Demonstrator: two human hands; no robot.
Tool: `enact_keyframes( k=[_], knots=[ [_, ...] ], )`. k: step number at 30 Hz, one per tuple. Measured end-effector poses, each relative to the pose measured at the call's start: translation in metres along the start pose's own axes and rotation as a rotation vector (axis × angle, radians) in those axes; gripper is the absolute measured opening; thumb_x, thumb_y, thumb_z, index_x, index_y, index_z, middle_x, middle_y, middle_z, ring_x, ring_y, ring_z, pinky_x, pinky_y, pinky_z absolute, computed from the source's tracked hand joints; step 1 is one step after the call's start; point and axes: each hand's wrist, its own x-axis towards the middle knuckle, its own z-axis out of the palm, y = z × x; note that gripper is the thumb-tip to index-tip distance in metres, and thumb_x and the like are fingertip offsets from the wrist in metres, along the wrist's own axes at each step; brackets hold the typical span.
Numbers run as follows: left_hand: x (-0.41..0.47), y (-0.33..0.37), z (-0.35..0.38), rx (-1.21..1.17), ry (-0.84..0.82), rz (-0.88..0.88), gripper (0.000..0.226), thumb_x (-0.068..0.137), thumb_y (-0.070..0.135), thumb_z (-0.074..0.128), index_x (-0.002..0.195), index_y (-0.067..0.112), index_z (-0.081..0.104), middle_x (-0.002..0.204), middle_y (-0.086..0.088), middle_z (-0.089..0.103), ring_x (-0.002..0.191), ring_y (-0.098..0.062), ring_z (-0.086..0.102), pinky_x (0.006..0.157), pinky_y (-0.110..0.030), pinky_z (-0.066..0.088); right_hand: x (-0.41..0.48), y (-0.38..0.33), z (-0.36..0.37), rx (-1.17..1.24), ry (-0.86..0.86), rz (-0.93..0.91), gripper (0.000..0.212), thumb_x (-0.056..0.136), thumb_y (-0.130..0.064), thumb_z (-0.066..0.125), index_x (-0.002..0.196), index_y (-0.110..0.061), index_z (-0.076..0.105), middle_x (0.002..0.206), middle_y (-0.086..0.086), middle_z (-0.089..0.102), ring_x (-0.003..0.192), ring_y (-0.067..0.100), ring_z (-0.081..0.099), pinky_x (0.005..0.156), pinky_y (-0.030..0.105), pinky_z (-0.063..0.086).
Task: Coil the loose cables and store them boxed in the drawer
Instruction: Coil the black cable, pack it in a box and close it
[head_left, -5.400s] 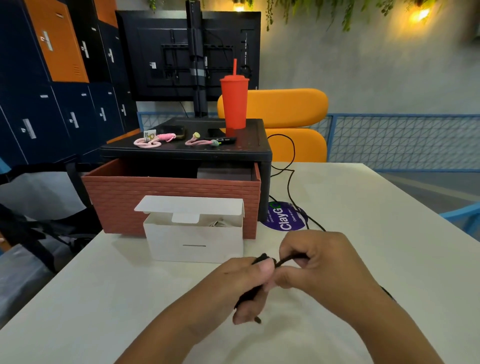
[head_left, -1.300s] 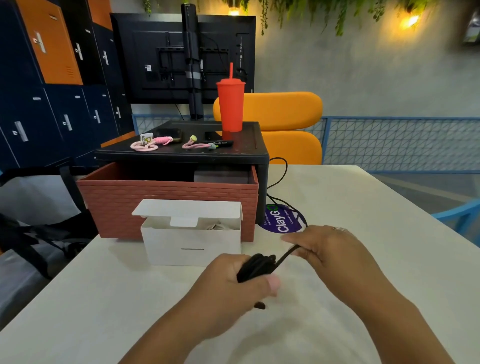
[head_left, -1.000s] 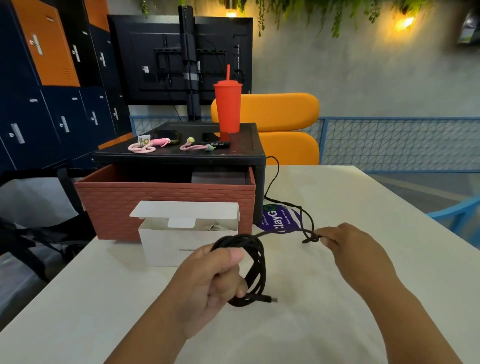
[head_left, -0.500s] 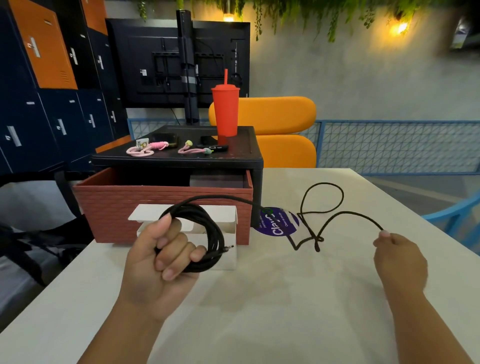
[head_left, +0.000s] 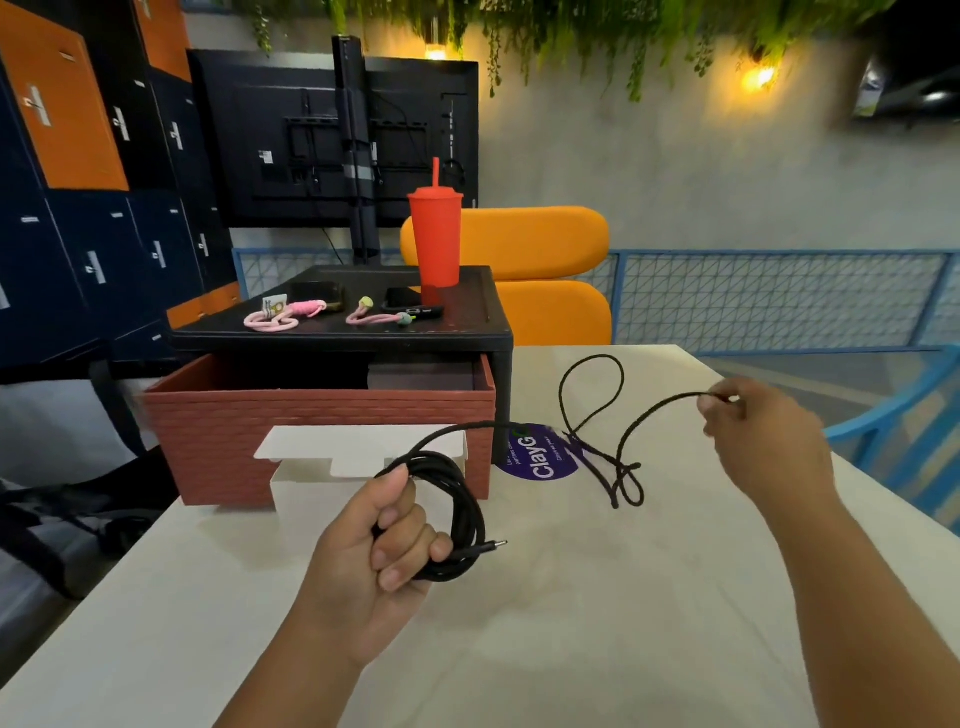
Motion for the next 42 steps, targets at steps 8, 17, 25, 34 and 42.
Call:
enact_keyframes(
  k=[8, 17, 25, 34, 42],
  knots=[
    [-0.002, -0.002, 0.008, 0.054, 0.048, -0.079, 0.041, 0.068, 0.027, 0.07, 0.042, 0.016, 0.039, 0.028, 0.007, 0.023, 0.023, -0.006, 0.023, 0.042, -0.025, 0.044, 0.058, -0.093, -0.023, -0.262, -0.048, -0.595, 0.037, 0.096, -0.022, 0.046, 0.132, -0.022, 0.048, 0.127, 0.012, 0.056, 0.114, 0.03, 0.051, 0.088, 0.041, 0.041],
    [-0.001, -0.008, 0.018, 0.072, 0.065, -0.137, 0.041, 0.084, 0.022, 0.042, 0.044, 0.014, 0.04, 0.031, 0.005, 0.022, 0.025, -0.008, 0.021, 0.044, -0.026, 0.043, 0.043, -0.036, 0.022, -0.055, -0.571, -0.307, 0.036, 0.093, -0.017, 0.05, 0.128, -0.024, 0.053, 0.113, 0.005, 0.065, 0.097, 0.019, 0.06, 0.088, 0.028, 0.044],
    [-0.002, -0.009, 0.016, 0.093, 0.043, -0.135, 0.034, 0.077, 0.026, 0.047, 0.045, 0.016, 0.041, 0.033, 0.005, 0.022, 0.027, -0.008, 0.022, 0.048, -0.026, 0.043, 0.005, 0.056, 0.029, 0.104, -0.351, 0.109, 0.027, 0.092, -0.033, 0.053, 0.109, -0.014, 0.064, 0.105, 0.007, 0.064, 0.093, 0.025, 0.057, 0.077, 0.032, 0.041],
    [0.0, -0.006, 0.01, 0.047, 0.092, -0.112, 0.034, 0.077, 0.026, 0.048, 0.045, 0.016, 0.041, 0.032, 0.005, 0.022, 0.026, -0.008, 0.022, 0.047, -0.026, 0.043, 0.049, 0.066, -0.005, 0.096, -0.401, 0.34, 0.024, 0.088, -0.027, 0.062, 0.085, -0.005, 0.067, 0.068, 0.004, 0.055, 0.056, 0.017, 0.033, 0.051, 0.026, 0.025],
    [0.005, -0.005, 0.006, 0.028, 0.11, -0.093, 0.033, 0.077, 0.028, 0.049, 0.047, 0.016, 0.04, 0.033, 0.006, 0.022, 0.027, -0.008, 0.021, 0.048, -0.025, 0.042, 0.084, 0.017, -0.042, -0.386, 0.142, -0.104, 0.025, 0.088, 0.0, 0.048, 0.101, -0.005, 0.069, 0.101, 0.018, 0.063, 0.091, 0.037, 0.058, 0.073, 0.039, 0.047]
  ],
)
